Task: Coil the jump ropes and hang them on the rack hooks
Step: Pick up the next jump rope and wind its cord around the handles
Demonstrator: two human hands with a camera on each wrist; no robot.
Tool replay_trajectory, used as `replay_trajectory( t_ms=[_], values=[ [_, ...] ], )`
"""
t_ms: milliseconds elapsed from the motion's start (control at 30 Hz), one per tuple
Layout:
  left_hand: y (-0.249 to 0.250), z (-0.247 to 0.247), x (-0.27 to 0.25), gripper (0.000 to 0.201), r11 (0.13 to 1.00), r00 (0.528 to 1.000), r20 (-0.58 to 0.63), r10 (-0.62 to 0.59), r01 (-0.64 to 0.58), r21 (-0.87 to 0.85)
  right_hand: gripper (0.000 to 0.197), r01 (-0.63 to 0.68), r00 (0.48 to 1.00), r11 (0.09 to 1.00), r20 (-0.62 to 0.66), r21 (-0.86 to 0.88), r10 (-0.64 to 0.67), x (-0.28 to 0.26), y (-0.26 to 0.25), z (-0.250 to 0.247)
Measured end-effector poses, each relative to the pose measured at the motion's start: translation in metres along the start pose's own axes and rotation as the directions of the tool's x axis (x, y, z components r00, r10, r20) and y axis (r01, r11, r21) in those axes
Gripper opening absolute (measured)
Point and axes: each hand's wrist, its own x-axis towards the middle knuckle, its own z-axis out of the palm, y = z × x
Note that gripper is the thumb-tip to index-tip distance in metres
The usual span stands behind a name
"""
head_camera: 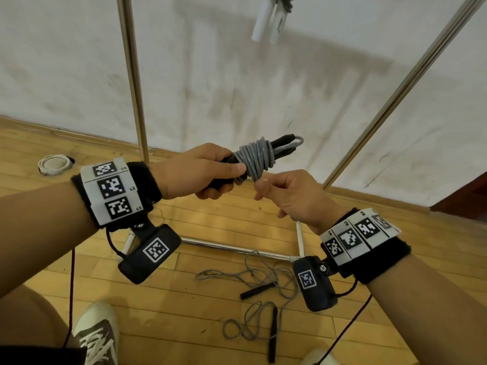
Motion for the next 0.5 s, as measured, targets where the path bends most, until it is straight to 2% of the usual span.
replay_trajectory(
  t_ms=[67,167,233,300,433,500],
  values=[
    [-0.001,0.002,-0.002,0.043,1.000,0.999,0.046,-0.002,0.004,-0.027,0.037,0.035,0.999,0.999,0.006,0.029,-0.035,0.000,-0.001,0.000],
    [-0.002,0.006,-0.004,0.056,1.000,0.995,0.101,0.011,-0.009,-0.020,0.052,0.157,0.987,0.986,0.029,0.061,-0.159,-0.001,-0.002,0.000],
    [-0.004,0.007,-0.003,0.061,1.000,0.991,0.132,0.007,-0.006,-0.009,0.061,0.235,0.969,0.946,0.024,0.221,-0.246,-0.003,-0.002,0.002],
    [-0.004,0.007,-0.003,0.062,1.000,0.985,0.170,-0.008,0.003,0.028,0.067,0.261,0.960,0.913,0.016,0.315,-0.280,-0.004,-0.001,0.004],
    [-0.004,0.007,-0.004,0.057,0.991,0.973,0.230,-0.015,-0.016,0.134,0.047,0.297,0.944,0.908,0.049,0.295,-0.325,-0.009,-0.001,0.008],
    [-0.004,0.007,-0.003,0.052,0.974,0.986,0.165,0.001,-0.038,0.223,0.039,0.294,0.951,0.925,0.027,0.239,-0.309,-0.012,-0.002,0.009]
  ],
)
